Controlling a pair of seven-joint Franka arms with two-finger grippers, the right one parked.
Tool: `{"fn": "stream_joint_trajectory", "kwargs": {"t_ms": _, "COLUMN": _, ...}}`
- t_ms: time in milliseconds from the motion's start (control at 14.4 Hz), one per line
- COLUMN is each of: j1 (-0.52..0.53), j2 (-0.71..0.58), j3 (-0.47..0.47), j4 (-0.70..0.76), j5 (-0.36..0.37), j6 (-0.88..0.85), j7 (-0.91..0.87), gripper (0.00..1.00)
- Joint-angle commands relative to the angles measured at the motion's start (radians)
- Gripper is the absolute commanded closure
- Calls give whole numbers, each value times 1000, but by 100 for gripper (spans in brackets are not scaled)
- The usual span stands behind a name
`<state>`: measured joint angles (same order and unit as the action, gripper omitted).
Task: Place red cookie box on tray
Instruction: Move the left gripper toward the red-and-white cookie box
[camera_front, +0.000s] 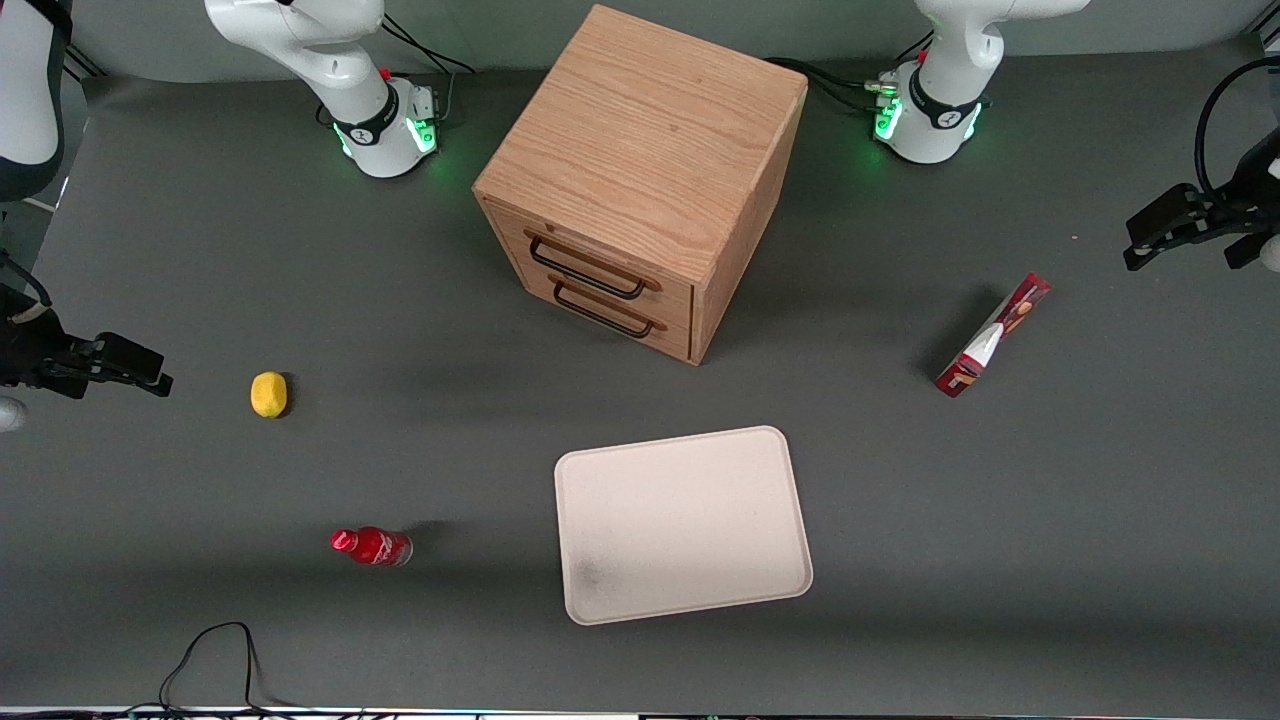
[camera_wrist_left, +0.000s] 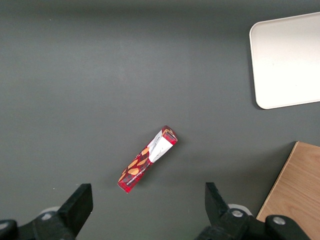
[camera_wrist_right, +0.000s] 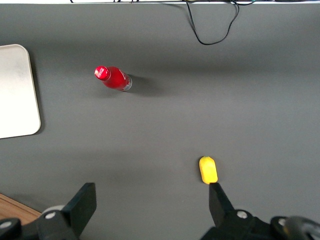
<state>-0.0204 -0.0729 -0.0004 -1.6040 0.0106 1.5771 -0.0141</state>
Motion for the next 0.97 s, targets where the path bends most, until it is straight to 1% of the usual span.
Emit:
{"fn": "stream_joint_trajectory", "kwargs": {"t_ms": 0, "j1": 5, "j2": -8, "j3": -3, "j4": -16, "j5": -1, "j6": -23, "j7": 23, "gripper": 0}}
{"fn": "stream_joint_trajectory", "kwargs": {"t_ms": 208, "j1": 5, "j2": -36, "j3": -3, "j4": -40, "j5": 0, "j6": -34, "j7": 33, "gripper": 0}}
{"fn": "stream_joint_trajectory", "kwargs": {"t_ms": 347, "j1": 5, "j2": -76, "j3": -4, "j4": -86, "j5": 2, "j6": -31, "j7": 43, "gripper": 0}}
{"fn": "stream_joint_trajectory", "kwargs": {"t_ms": 763, "j1": 3, "j2": -280, "j3": -4, "j4": -312, "j5": 2, "j6": 12, "j7": 74, "gripper": 0}}
{"fn": "stream_joint_trajectory", "kwargs": {"t_ms": 902, "j1": 3, "j2": -314, "j3": -4, "j4": -353, "j5": 3, "j6": 14, "j7": 105, "gripper": 0}}
